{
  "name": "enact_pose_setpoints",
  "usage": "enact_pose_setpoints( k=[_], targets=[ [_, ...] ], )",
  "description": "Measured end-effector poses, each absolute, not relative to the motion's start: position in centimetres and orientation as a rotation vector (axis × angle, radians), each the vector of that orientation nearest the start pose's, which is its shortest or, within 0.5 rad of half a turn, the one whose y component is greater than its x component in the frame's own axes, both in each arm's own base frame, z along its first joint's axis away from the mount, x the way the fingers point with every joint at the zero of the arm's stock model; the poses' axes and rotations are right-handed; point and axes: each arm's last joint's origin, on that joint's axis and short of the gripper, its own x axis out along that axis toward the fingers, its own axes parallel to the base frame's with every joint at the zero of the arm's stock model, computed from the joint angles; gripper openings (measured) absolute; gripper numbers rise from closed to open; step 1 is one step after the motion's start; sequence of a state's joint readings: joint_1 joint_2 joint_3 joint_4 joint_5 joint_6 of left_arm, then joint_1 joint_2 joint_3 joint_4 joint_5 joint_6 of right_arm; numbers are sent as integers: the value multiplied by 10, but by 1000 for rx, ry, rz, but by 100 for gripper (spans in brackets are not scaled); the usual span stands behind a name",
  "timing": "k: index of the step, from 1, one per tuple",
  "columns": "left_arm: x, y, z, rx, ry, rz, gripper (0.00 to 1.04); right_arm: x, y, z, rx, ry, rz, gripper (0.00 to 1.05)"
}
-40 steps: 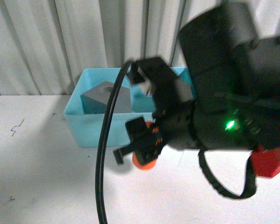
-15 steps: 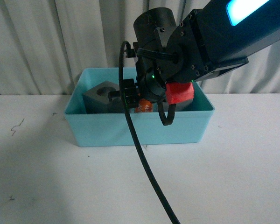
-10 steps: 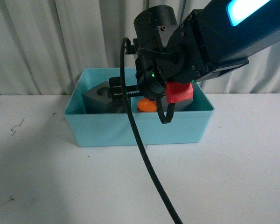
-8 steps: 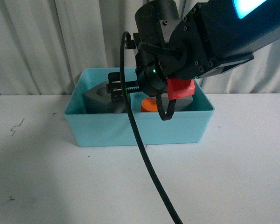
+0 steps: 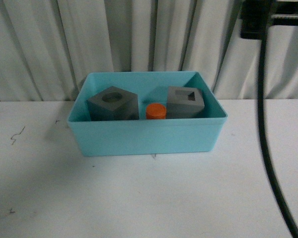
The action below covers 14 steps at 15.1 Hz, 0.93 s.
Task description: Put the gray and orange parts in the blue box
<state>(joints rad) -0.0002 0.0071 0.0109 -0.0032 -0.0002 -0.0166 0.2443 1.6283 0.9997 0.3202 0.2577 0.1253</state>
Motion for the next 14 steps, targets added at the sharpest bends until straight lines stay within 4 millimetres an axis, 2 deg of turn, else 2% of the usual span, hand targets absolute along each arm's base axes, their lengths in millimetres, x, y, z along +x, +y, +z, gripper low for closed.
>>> enact_pose_setpoints(
  k=[2, 3, 5, 6, 7, 8, 10, 14],
  targets=[
    [97, 0, 166, -17, -1, 0, 98, 266, 39, 244, 87, 344, -111, 98],
    [97, 0, 166, -17, -1, 0, 98, 235, 26, 238, 98, 378, -146, 98],
    [97, 0, 166, -17, -1, 0, 98, 170, 5, 213, 133, 479, -268, 98],
    [97, 0, 166, -17, -1, 0, 98, 154, 5, 213, 148, 461, -266, 98],
    [97, 0, 166, -17, -1, 0, 98, 156, 2, 225, 182, 249, -171, 92],
    [97, 0, 166, -17, -1, 2, 98, 150, -2, 223, 131, 77, -72, 79],
    [97, 0, 166, -17, 0, -2, 98, 142, 0, 200, 45, 28, 0, 55],
    [97, 0, 166, -17, -1, 0, 98, 130, 0, 192, 13, -5, -1, 8]
  ],
)
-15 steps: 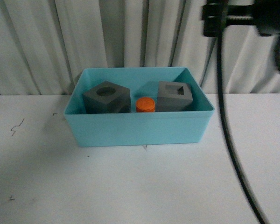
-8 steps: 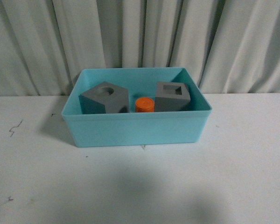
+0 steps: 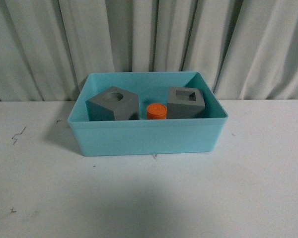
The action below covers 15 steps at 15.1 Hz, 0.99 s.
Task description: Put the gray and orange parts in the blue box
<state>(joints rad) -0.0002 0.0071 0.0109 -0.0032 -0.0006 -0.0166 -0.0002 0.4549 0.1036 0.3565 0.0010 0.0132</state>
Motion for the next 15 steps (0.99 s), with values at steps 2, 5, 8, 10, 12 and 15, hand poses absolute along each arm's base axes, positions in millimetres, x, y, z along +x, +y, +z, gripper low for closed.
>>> enact_pose_setpoints(
  k=[2, 5, 8, 10, 12, 15],
  targets=[
    [97, 0, 166, -17, 0, 0, 98, 125, 0, 183, 6, 10, -1, 2],
    [97, 0, 166, -17, 0, 0, 98, 119, 0, 179, 6, 3, -1, 2],
    [97, 0, 166, -17, 0, 0, 98, 115, 0, 174, 6, -29, -1, 2],
    [97, 0, 166, -17, 0, 1, 98, 112, 0, 170, 6, -14, -1, 2],
    [97, 0, 166, -17, -1, 0, 98, 110, 0, 170, 6, -12, -1, 2],
    [97, 0, 166, -17, -1, 2, 98, 99, 0, 164, 6, 33, 0, 2]
  ],
)
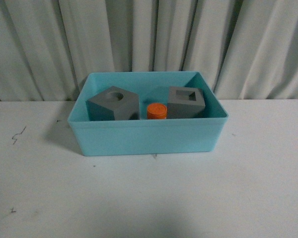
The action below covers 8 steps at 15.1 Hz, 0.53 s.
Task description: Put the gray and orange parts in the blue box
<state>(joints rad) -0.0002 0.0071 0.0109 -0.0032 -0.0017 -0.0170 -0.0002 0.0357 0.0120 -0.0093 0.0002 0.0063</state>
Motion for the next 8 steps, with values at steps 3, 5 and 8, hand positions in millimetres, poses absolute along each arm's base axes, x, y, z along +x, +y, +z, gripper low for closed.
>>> enact_pose_setpoints(
  k=[3, 5, 8],
  targets=[
    [97, 0, 166, -17, -1, 0, 98, 97, 0, 167, 6, -4, 0, 2],
    [97, 0, 166, -17, -1, 1, 98, 97, 0, 167, 6, -6, 0, 2],
    [97, 0, 166, -17, -1, 0, 98, 97, 0, 167, 5, -6, 0, 20]
  ],
)
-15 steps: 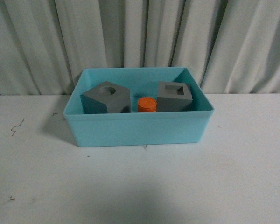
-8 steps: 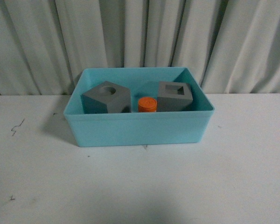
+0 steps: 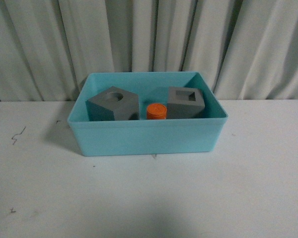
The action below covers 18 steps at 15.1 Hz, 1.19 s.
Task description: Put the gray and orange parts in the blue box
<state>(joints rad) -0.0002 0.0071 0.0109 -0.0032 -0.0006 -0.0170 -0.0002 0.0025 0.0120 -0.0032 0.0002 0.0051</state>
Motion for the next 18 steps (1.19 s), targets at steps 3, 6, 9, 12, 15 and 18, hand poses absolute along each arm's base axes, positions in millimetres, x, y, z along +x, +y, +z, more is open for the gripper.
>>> enact_pose_setpoints(
  k=[3, 6, 9, 12, 15, 18],
  targets=[
    [97, 0, 166, -17, -1, 0, 98, 97, 0, 167, 5, -6, 0, 56],
    [97, 0, 166, -17, -1, 0, 98, 97, 0, 167, 6, -6, 0, 91],
    [97, 0, 166, -17, -1, 0, 98, 97, 0, 167, 6, -6, 0, 98],
    [97, 0, 166, -17, -1, 0, 98, 97, 0, 167, 6, -6, 0, 98],
    [97, 0, 166, -17, -1, 0, 98, 97, 0, 167, 6, -6, 0, 98],
    [97, 0, 166, -17, -1, 0, 98, 97, 0, 167, 6, -6, 0, 98]
  ],
)
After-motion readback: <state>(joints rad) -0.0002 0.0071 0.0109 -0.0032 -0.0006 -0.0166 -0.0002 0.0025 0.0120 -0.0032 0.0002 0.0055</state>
